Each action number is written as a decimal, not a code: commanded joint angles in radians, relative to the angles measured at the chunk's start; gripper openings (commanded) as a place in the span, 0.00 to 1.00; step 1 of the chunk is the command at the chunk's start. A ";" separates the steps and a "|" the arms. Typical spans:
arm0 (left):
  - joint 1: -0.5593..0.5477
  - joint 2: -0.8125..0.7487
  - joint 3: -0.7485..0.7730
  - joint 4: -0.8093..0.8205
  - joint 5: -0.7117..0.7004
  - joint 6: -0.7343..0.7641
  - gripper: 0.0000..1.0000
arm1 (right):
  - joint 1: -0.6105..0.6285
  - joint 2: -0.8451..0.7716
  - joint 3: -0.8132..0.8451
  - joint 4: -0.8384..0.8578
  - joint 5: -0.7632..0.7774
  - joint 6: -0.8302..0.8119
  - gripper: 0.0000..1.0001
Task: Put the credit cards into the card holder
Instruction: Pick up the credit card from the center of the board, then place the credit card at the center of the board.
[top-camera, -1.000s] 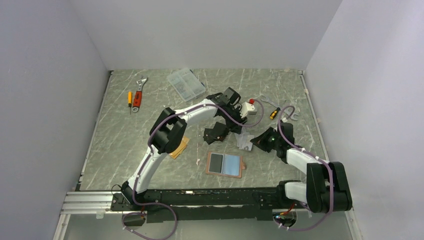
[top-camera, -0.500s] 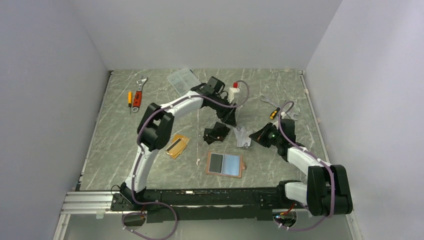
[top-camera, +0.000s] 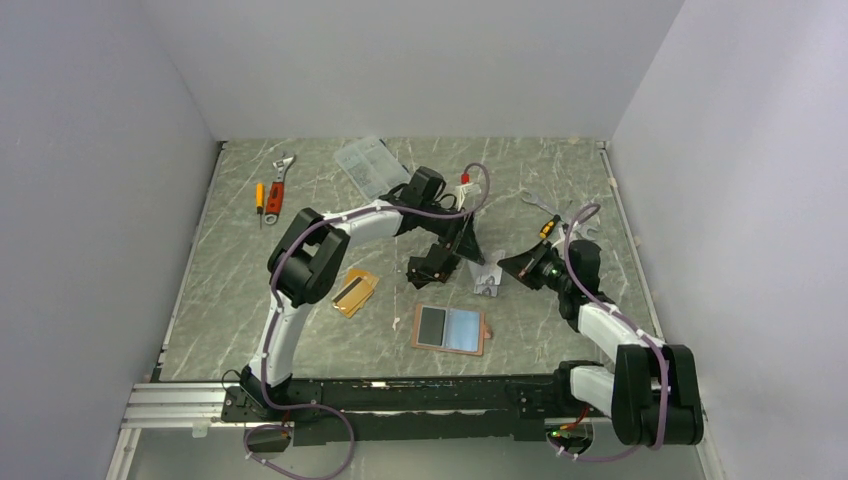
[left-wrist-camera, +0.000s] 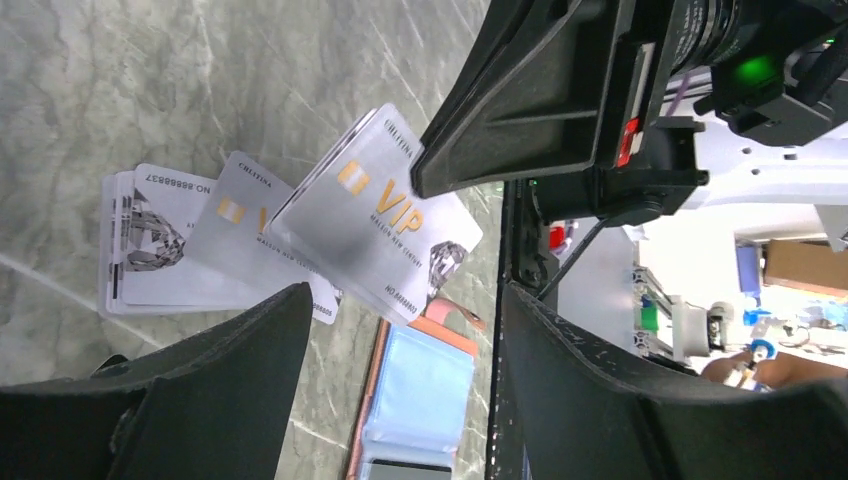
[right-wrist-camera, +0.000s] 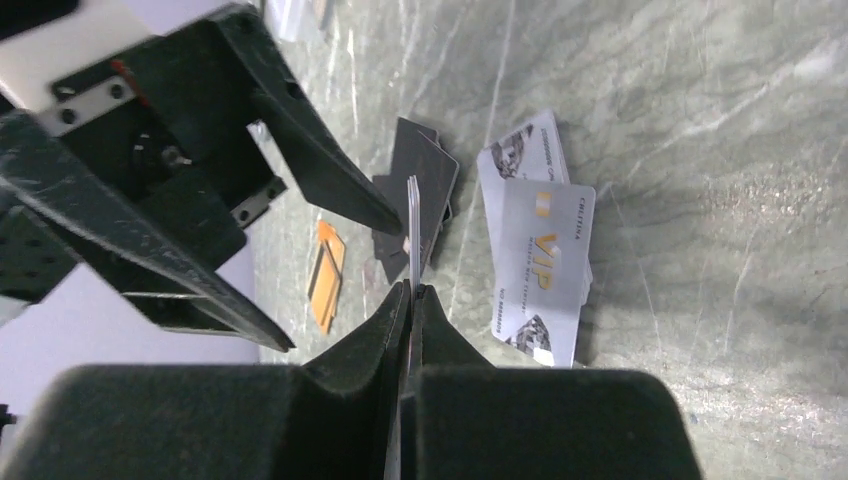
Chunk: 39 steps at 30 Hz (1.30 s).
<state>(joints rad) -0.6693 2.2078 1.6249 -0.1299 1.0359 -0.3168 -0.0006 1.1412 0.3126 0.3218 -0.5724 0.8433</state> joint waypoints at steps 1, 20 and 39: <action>0.004 -0.017 -0.055 0.272 0.093 -0.229 0.76 | -0.039 -0.061 -0.020 0.134 -0.078 0.045 0.00; -0.007 0.019 -0.148 0.637 0.160 -0.516 0.39 | -0.064 -0.028 -0.051 0.254 -0.135 0.122 0.00; -0.005 0.063 -0.160 0.845 0.193 -0.716 0.09 | -0.056 0.081 -0.066 0.456 -0.267 0.172 0.31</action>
<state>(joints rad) -0.6609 2.2604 1.4567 0.6163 1.1984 -0.9897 -0.0681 1.2125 0.2481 0.6418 -0.7845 0.9894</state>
